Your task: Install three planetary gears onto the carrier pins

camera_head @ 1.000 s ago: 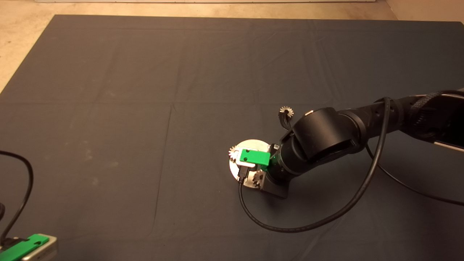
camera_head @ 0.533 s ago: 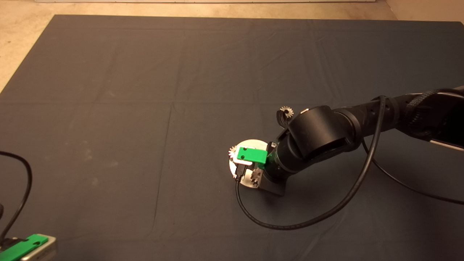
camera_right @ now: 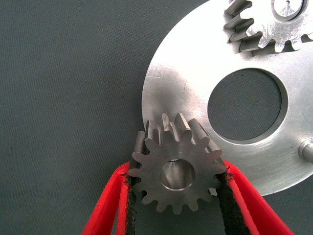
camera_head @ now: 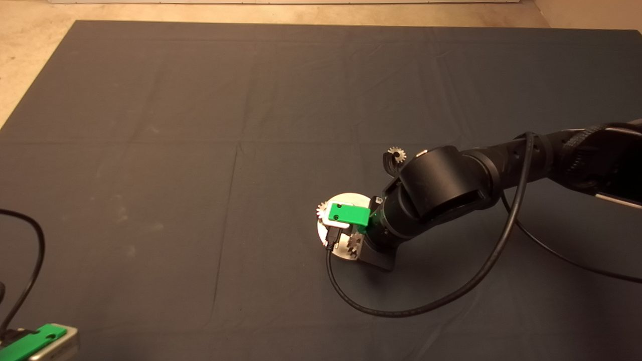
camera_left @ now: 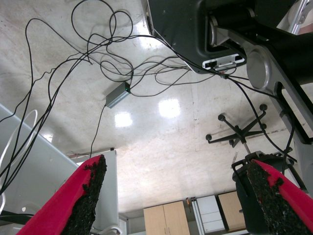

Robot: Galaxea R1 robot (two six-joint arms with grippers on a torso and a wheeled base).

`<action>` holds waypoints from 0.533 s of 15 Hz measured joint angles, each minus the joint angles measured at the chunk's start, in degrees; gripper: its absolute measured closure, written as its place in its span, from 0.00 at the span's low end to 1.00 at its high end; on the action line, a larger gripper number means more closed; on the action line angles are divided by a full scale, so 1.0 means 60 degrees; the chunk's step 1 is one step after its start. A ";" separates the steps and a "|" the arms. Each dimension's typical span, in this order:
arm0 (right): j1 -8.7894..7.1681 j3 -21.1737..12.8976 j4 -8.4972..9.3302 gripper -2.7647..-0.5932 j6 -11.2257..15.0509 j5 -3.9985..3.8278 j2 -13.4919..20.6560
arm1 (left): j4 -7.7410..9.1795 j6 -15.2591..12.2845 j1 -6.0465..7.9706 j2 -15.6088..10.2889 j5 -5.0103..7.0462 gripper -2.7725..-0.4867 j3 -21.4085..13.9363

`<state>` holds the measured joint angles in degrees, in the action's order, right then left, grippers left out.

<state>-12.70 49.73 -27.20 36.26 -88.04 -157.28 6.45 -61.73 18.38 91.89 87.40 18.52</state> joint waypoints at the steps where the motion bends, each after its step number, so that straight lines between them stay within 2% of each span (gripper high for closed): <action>1: 0.0000 0.0000 0.0000 0.84 0.0002 0.0000 0.0000 | 0.0000 0.0016 0.0000 0.0000 0.0000 0.32 0.0000; 8: -0.0004 0.0000 0.0000 0.84 -0.0002 0.0006 0.0002 | 0.0000 0.0018 0.0004 0.0004 -0.0001 0.32 0.0000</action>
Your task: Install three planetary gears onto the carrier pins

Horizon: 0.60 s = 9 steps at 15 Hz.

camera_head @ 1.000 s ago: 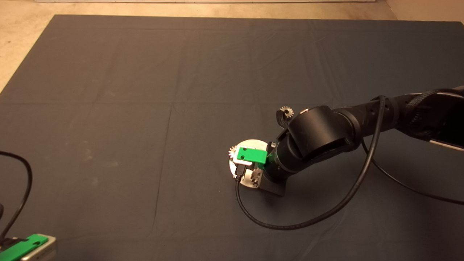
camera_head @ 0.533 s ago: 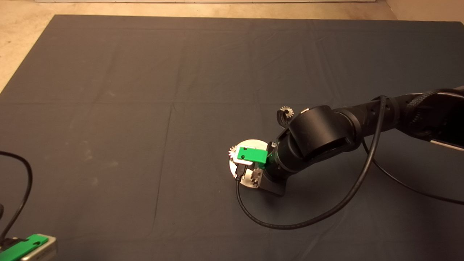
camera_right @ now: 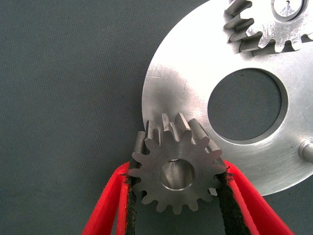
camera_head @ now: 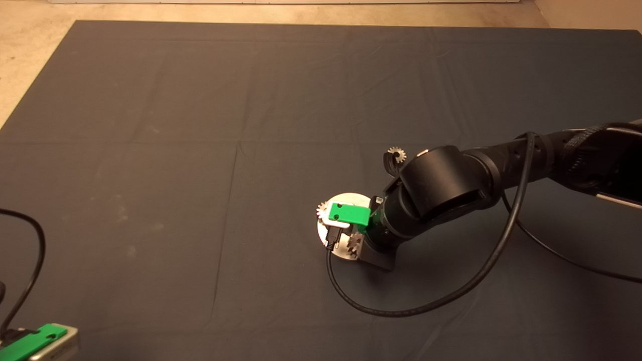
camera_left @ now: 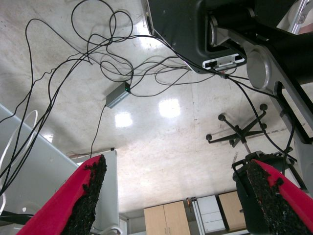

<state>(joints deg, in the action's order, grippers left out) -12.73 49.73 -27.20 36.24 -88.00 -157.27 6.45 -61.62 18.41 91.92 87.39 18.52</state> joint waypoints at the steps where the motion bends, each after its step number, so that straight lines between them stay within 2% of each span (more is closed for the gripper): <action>1: 0.0000 0.0000 0.0000 0.84 0.0000 0.0000 0.0000 | 0.0000 0.0000 0.0000 0.0000 0.0001 0.32 0.0000; 4: 0.0000 -0.0002 0.0000 0.84 0.0000 0.0004 0.0004 | 0.0000 0.0000 -0.0004 0.0000 0.0000 0.32 0.0000; 9: 0.0000 -0.0010 0.0000 0.84 0.0000 0.0105 0.0104 | 0.0000 0.0000 -0.0004 -0.0004 0.0000 0.32 0.0000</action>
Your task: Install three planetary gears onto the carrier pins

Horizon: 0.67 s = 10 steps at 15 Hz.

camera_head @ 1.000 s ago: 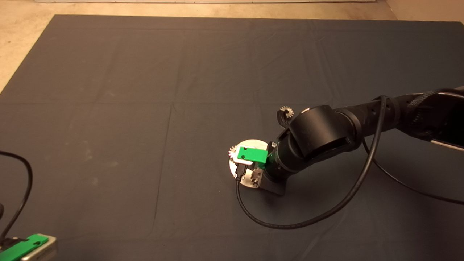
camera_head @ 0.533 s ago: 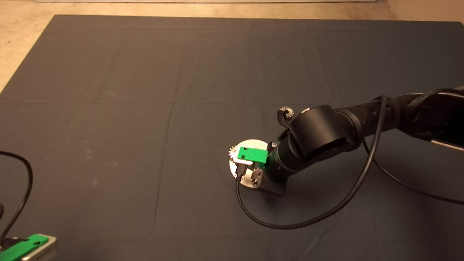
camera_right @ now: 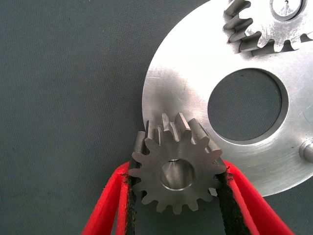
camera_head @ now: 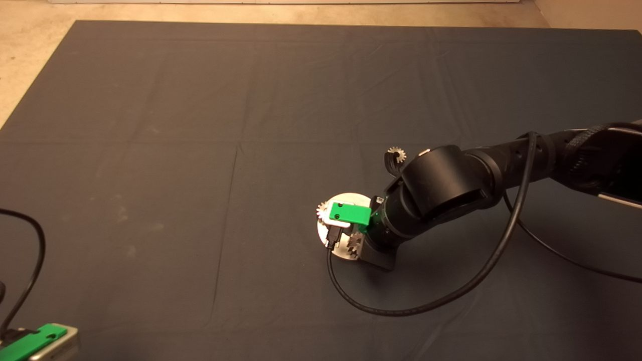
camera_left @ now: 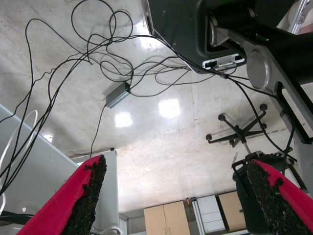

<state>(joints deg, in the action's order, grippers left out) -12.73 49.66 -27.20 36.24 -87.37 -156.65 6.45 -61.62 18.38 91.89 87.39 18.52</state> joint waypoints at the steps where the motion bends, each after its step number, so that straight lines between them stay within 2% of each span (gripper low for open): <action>1: -0.0004 0.0000 0.0000 0.84 0.0000 0.0009 0.0024 | 0.0000 0.0000 0.0004 0.0004 0.0000 0.32 0.0000; 3: -0.0022 0.0000 -0.0004 0.84 0.0000 0.0056 0.0065 | 0.0000 0.0000 0.0000 0.0004 0.0000 0.32 0.0000; 10: -0.0028 0.0000 -0.0010 0.84 0.0000 0.0060 0.0130 | 0.0000 0.0000 0.0000 0.0000 0.0002 0.32 0.0000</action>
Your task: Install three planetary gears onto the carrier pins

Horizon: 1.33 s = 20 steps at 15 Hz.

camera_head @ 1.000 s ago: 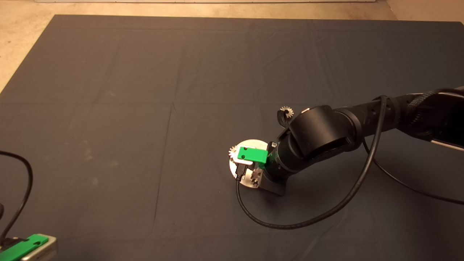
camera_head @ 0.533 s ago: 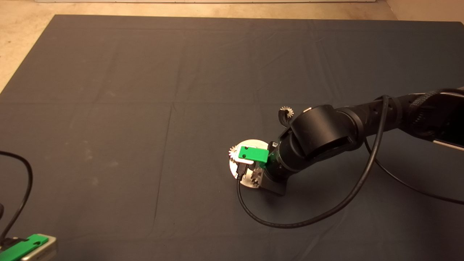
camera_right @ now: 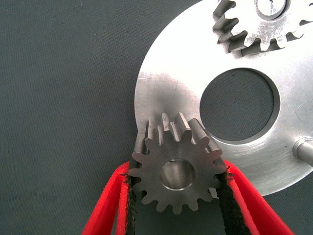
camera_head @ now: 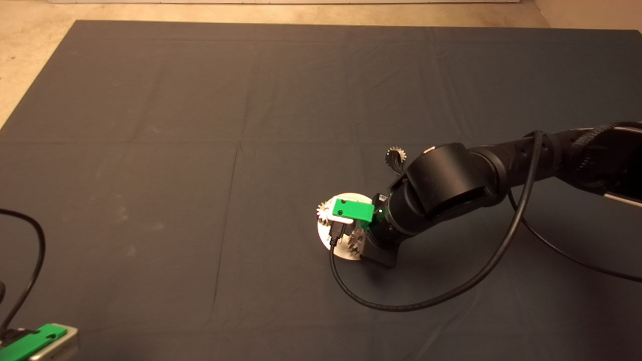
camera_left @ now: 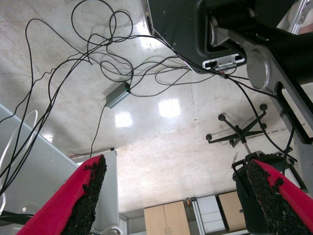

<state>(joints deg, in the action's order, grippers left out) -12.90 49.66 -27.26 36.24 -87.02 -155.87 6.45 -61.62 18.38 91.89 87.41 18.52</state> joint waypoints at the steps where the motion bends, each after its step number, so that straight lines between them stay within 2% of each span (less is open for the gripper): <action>1: 0.0000 -0.0022 -0.0004 0.84 0.0000 0.0000 0.0000 | 0.0000 0.0000 0.0004 0.0000 -0.0001 0.32 0.0000; 7: 0.0033 -0.0161 -0.0022 0.84 -0.0004 -0.0073 0.0059 | 0.0000 0.0000 0.0002 0.0000 -0.0002 0.32 0.0000; 12: 0.0073 -0.0280 -0.0022 0.84 -0.0004 -0.0051 0.0219 | 0.0000 0.0000 0.0000 0.0000 -0.0002 0.32 0.0000; 18: 0.0140 -0.0364 -0.0055 0.84 -0.0004 -0.0152 0.0189 | 0.0000 0.0000 0.0000 -0.0004 0.0000 0.32 0.0000; 19: 0.0144 -0.0364 -0.0059 0.84 -0.0004 -0.0219 0.0146 | 0.0000 0.0000 0.0000 0.0000 -0.0002 0.32 0.0000; 20: 0.0156 -0.0364 -0.0059 0.84 -0.0004 -0.0221 0.0100 | 0.0000 0.0000 0.0004 -0.0004 -0.0002 0.32 0.0000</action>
<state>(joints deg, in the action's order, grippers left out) -11.96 47.48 -27.61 36.22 -88.35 -155.27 6.45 -61.62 18.41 91.87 87.39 18.52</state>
